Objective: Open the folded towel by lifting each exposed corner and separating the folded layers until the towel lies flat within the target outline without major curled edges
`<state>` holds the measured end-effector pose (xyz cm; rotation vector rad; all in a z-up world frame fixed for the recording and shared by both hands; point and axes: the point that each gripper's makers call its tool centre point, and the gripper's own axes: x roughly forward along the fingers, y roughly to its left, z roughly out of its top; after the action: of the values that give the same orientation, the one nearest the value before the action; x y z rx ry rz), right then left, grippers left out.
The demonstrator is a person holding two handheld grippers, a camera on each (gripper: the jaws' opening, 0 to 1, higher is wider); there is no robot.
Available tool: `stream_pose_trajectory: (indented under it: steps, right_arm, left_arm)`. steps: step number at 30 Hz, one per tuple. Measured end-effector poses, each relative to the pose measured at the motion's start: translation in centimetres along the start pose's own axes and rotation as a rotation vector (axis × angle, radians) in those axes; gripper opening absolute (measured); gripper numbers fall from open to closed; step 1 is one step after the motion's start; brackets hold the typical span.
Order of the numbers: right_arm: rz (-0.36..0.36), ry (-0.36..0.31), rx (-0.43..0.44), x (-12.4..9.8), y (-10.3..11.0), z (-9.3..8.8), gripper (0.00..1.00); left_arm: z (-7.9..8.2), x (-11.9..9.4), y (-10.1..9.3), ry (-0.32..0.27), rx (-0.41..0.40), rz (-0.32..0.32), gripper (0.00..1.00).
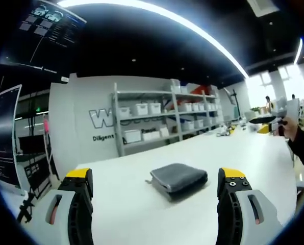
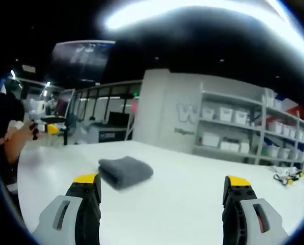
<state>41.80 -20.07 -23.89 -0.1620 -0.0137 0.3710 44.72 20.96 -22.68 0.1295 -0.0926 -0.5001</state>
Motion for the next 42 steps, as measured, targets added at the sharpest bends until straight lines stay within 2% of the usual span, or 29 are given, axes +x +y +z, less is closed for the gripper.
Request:
stream_pose_trajectory:
  steps: [8,15,23,30,36,39,42]
  right_arm:
    - [0.018,-0.001,-0.047,2.2,0.4,1.0,1.00]
    - [0.015,-0.037,-0.045,3.5,-0.3,2.4,1.00]
    - [0.003,-0.039,-0.042,5.5,-1.4,2.2,1.00]
    - [-0.003,-0.047,-0.038,7.3,-2.6,2.6,1.00]
    - [0.002,-0.048,-0.040,9.1,-3.2,2.8,1.00]
    - [0.013,-0.056,-0.041,10.1,-3.3,2.8,1.00]
    - [0.017,-0.061,-0.036,11.4,-3.4,2.7,1.00]
  left_arm:
    - [0.2,1.8,0.7,0.008,0.021,0.001,1.00]
    - [0.8,2.6,1.1,-0.006,0.025,-0.002,1.00]
    - [0.7,4.4,2.2,-0.012,0.020,0.010,1.00]
    - [0.2,6.2,2.6,0.020,0.037,0.009,1.00]
    - [0.5,7.5,3.8,-0.003,0.026,0.013,1.00]
    - [0.8,8.1,4.3,-0.040,-0.013,-0.010,1.00]
    - [0.3,9.1,5.0,-0.031,-0.021,-0.004,1.00]
